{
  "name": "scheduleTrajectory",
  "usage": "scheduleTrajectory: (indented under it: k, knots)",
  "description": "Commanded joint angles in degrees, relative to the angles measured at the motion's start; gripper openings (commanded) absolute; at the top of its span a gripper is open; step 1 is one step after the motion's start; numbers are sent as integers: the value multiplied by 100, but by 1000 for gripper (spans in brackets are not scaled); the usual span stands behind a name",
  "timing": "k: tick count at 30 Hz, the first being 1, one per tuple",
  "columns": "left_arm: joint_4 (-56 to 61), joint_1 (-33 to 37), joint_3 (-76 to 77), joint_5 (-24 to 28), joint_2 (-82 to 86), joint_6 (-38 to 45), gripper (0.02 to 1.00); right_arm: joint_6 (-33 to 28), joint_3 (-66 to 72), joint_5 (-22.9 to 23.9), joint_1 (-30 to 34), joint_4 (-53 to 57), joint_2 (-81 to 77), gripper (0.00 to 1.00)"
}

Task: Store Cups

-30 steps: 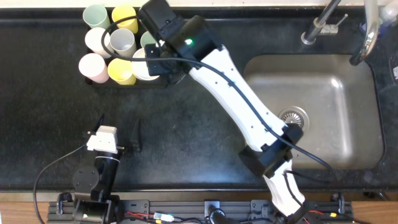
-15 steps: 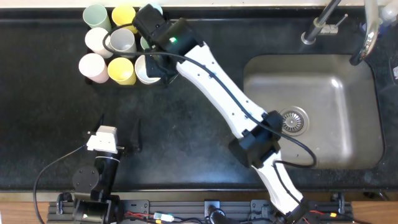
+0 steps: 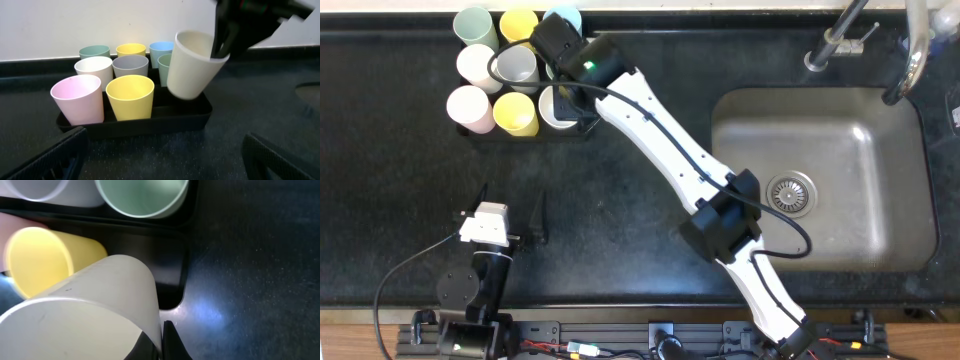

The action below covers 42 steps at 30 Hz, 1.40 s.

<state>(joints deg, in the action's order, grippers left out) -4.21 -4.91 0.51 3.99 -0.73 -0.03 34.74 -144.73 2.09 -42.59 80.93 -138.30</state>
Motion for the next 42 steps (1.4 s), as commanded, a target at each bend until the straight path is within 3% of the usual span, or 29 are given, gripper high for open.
scheduleTrajectory:
  k: [1, 6, 42]
  knots:
    - [-22, -33, -7, -7, 59, -83, 1000, 114, -83, 236, -20, -66, -197, 45]
    - [-22, -33, -7, -7, 59, -85, 1000, 133, -83, 525, -20, -116, -240, 45]
    - [-22, -33, -7, -7, 59, -83, 1000, 127, 219, 586, -11, -671, -382, 49]
